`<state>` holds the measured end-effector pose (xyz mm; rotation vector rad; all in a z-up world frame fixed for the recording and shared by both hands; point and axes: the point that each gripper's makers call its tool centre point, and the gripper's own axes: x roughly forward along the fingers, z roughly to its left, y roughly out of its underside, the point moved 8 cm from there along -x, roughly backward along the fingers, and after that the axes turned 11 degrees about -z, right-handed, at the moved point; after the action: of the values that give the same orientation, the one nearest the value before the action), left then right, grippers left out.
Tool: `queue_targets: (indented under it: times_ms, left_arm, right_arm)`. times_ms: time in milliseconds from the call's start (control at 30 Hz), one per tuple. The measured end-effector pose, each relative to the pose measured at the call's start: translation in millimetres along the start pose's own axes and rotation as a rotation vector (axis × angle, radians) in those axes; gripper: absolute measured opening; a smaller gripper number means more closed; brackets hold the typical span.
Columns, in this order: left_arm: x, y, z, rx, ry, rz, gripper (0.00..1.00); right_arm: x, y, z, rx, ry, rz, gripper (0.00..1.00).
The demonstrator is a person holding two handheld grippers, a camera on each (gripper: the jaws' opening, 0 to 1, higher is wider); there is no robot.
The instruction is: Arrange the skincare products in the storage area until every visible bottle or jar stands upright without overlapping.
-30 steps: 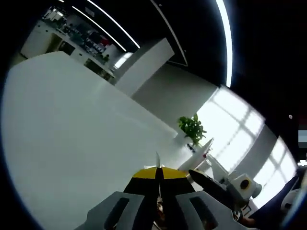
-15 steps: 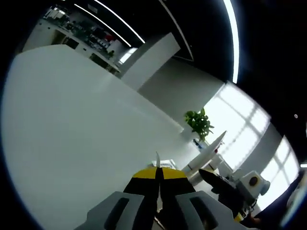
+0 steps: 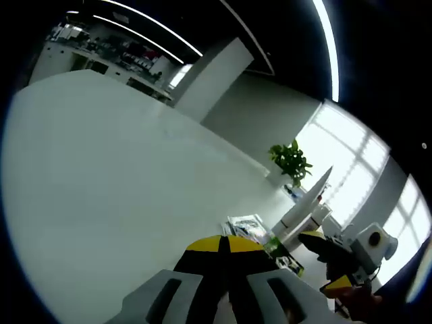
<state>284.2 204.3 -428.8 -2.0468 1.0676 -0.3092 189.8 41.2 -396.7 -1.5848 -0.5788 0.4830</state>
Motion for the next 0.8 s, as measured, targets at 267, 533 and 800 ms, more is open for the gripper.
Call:
queue_targets:
  times_ms: [267,533,800]
  left_arm:
    - [2,3.6,-1.2,0.038,-0.022,-0.001,0.00]
    - [3,5.0,-1.3,0.051,-0.027,-0.002,0.00]
    - [3,4.3,0.1,0.060,-0.035,-0.005,0.00]
  right_arm:
    - [7,2.6,-10,-0.001,0.017,0.037,0.28]
    - [20,3.3,-17,-0.031,-0.001,0.071,0.20]
    - [29,9.0,-21,-0.045,-0.018,0.113,0.09]
